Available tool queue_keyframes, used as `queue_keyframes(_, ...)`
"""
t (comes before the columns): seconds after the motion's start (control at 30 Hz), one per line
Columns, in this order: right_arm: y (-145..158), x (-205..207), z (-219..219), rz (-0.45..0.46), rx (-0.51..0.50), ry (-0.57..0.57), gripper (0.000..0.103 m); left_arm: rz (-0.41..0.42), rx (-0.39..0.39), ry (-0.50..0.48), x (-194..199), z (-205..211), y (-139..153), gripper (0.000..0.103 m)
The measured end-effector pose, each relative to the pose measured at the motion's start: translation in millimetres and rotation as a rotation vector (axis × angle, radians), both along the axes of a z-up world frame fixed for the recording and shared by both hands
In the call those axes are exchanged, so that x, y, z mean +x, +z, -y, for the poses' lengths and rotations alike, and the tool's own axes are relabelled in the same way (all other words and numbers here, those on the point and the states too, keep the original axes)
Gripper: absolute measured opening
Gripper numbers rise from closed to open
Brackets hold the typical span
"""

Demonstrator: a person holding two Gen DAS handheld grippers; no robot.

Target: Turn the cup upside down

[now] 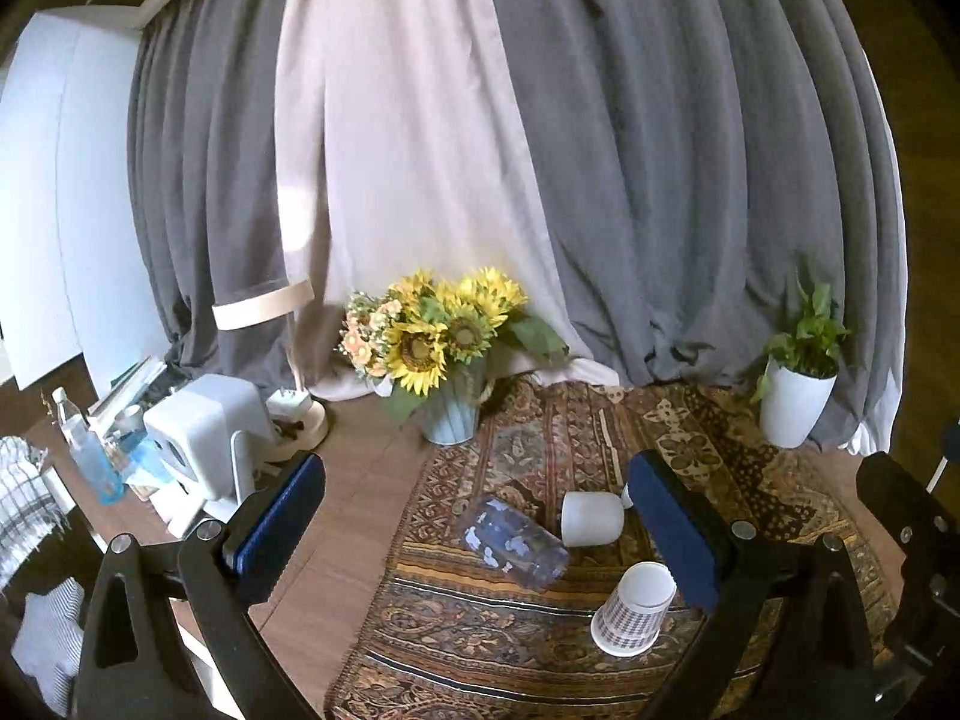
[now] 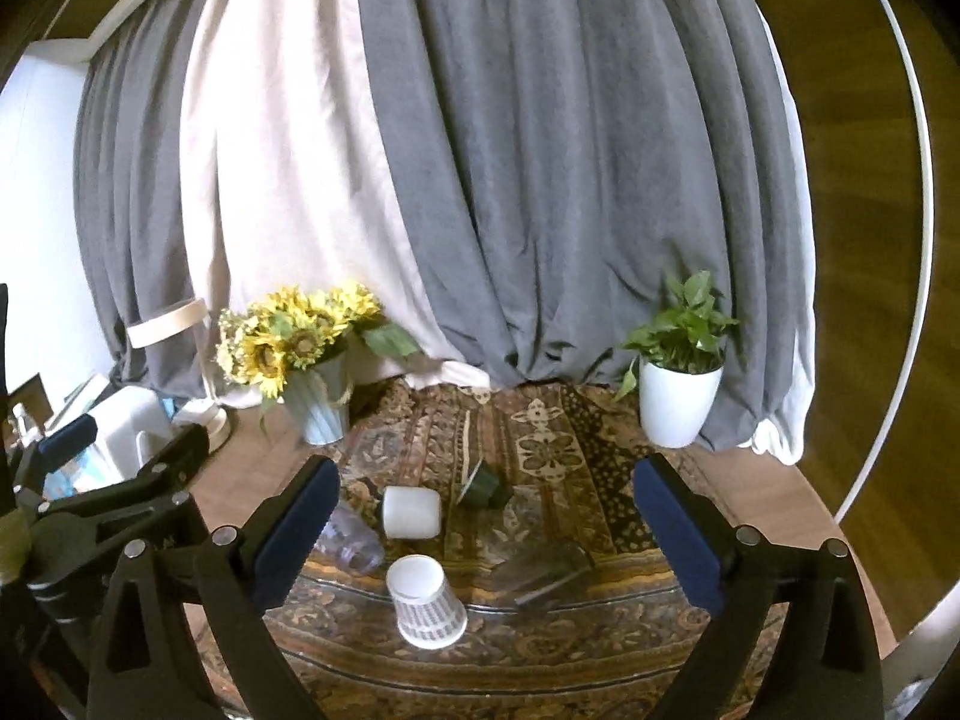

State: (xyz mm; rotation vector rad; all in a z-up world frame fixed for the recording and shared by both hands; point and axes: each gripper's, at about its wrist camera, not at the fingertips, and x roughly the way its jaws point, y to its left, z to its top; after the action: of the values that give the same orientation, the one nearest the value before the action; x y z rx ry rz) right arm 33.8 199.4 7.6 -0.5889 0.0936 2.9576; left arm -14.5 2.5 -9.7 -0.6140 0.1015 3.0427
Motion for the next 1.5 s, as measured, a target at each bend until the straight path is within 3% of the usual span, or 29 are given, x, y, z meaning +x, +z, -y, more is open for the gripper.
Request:
queue_keyframes(0.43, 7.6, 8.5, 8.3, -0.051, 0.026, -0.018, 0.100, -0.032, -0.014, -0.023, 4.6, 3.9, 5.9, 0.103)
queue_keyframes(1.5, 10.4, 1.1, 10.5, -0.062, 0.034, -0.021, 0.100, -0.070, -0.017, -0.029, -2.1, 0.3, 14.1, 0.103)
